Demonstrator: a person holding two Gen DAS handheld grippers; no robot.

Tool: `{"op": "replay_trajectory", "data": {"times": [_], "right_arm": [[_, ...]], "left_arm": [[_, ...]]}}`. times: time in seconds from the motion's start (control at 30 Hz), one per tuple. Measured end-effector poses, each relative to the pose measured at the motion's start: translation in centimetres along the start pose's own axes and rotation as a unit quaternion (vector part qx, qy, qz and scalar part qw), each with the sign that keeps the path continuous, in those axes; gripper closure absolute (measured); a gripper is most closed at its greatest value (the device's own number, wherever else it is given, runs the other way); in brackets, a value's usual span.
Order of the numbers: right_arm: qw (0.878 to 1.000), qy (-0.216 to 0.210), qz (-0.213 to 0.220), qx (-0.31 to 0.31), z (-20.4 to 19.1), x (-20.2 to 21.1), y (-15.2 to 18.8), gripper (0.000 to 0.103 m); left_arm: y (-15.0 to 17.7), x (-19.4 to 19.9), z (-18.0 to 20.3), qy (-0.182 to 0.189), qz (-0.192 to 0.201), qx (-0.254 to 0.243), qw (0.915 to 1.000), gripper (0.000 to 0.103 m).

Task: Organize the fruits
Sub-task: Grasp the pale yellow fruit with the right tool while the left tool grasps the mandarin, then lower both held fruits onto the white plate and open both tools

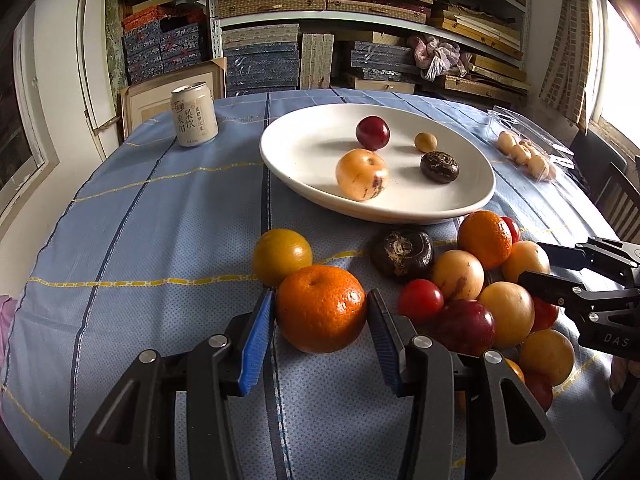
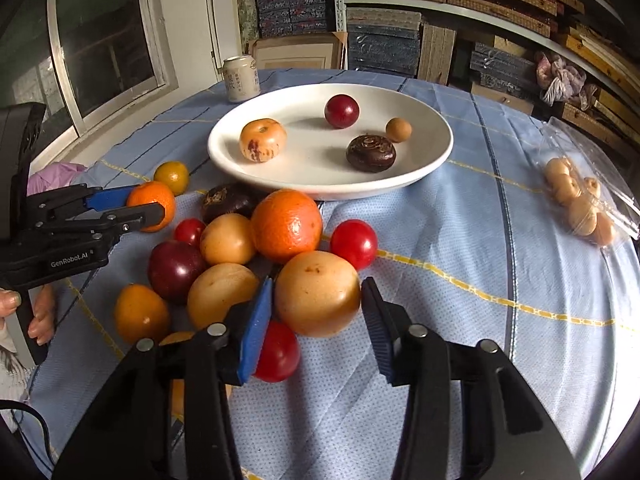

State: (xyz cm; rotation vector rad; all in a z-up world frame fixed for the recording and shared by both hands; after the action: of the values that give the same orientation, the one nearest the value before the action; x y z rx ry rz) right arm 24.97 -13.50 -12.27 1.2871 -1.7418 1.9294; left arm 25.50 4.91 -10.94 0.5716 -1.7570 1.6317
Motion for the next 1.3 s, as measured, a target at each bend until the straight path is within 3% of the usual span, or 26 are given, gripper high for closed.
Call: {"op": "replay_trajectory", "data": {"times": [0.23, 0.37, 0.6, 0.8, 0.93, 1.03, 1.1, 1.3], "right_arm": [[0.999, -0.010, 0.022, -0.028, 1.1, 1.7, 0.0, 0.059], [0.996, -0.008, 0.059, -0.065, 3.4, 4.0, -0.8, 0.059], [0.993, -0.003, 0.072, -0.095, 5.2, 5.0, -0.8, 0.059], [0.991, -0.005, 0.089, -0.099, 4.8, 5.8, -3.7, 0.059], [0.993, -0.006, 0.088, -0.078, 3.0, 4.2, -7.8, 0.059], [0.992, -0.037, 0.086, -0.083, 1.3, 1.8, -9.9, 0.059], [0.992, -0.055, 0.077, -0.085, 0.3, -0.2, -10.6, 0.059], [0.996, -0.036, 0.039, -0.069, 0.9, -3.8, -10.4, 0.059]], "left_arm": [[-0.1, 0.1, -0.4, 0.013, 0.004, 0.018, 0.9997, 0.056], [-0.7, 1.1, -0.8, 0.012, 0.026, 0.029, 0.9992, 0.056], [-1.8, 2.4, -1.5, 0.014, 0.047, 0.050, 0.9975, 0.056], [-5.8, 2.7, -1.6, -0.003, 0.050, 0.047, 0.9976, 0.056], [-9.7, 1.2, -0.9, -0.013, 0.062, 0.047, 0.9969, 0.056], [-10.9, -0.9, -1.0, 0.001, 0.054, 0.076, 0.9957, 0.056], [-11.5, -2.5, -1.1, -0.007, 0.048, 0.077, 0.9958, 0.056], [-11.5, -6.5, -1.6, 0.012, 0.014, 0.087, 0.9961, 0.056]]}}
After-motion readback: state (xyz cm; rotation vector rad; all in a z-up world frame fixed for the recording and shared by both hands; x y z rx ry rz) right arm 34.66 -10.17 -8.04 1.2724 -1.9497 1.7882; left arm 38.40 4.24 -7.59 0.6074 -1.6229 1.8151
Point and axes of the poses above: each gripper's, at about its wrist camera, not at the fingertips, and x roughly against the way its jaws point, z to its right, y to its underside, the point moved 7 cm from there along -x, roughly the way its jaws point, and after that the axes turned 1 degree about -z, right-handed, at the moved point
